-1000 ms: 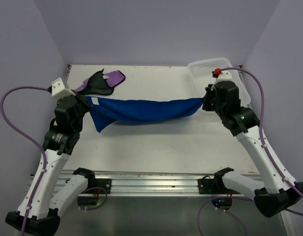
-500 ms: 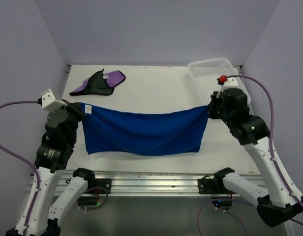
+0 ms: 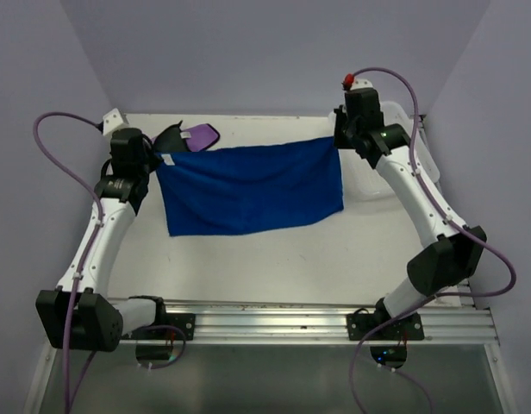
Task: Roll the towels
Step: Flatten the towel
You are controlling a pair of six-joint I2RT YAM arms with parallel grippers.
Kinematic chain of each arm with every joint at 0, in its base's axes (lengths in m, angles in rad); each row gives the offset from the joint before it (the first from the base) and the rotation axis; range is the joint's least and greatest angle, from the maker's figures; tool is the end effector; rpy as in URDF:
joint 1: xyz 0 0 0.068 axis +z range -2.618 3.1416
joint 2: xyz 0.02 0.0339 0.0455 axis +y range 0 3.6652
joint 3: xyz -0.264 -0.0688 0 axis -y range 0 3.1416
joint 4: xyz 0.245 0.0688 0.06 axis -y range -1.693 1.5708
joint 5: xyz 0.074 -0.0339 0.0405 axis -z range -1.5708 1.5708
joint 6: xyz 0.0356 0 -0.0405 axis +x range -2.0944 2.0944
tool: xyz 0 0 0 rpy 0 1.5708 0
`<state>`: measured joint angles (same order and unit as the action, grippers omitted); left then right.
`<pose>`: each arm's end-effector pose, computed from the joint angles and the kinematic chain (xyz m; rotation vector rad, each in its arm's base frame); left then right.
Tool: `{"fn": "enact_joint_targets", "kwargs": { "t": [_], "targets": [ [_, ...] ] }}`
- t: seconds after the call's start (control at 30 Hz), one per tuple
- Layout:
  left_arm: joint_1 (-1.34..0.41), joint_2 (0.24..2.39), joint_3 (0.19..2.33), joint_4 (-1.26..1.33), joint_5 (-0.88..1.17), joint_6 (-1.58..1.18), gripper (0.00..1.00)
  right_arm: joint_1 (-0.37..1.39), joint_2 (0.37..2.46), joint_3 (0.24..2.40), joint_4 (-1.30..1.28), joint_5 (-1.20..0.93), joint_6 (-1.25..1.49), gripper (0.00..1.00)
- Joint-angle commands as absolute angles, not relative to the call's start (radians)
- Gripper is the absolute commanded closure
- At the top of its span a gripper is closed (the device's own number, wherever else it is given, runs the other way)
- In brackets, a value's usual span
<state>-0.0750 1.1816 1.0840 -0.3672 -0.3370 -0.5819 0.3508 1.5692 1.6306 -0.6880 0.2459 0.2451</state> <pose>0.2658 -0.0082 0.3454 -0.7039 1.8810 -0.0761 0.3301 0.1116 0.3888 0.0221 2.1765 0.0690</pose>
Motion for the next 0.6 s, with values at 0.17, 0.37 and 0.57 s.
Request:
{"fn": "enact_joint_targets", "kwargs": {
  "t": [0.17, 0.37, 0.57],
  "targets": [
    [0.000, 1.177, 1.243, -0.247, -0.218, -0.571, 1.00, 0.341, 1.562, 1.803, -0.641, 0.265, 0.229, 1.00],
    [0.000, 1.027, 1.042, -0.262, -0.213, -0.592, 1.00, 0.341, 1.384, 1.508, -0.569, 0.238, 0.242, 1.00],
    [0.000, 0.843, 0.919, -0.334, -0.233, -0.603, 1.00, 0.342, 1.186, 1.296, -0.575, 0.210, 0.247, 1.00]
  ]
}}
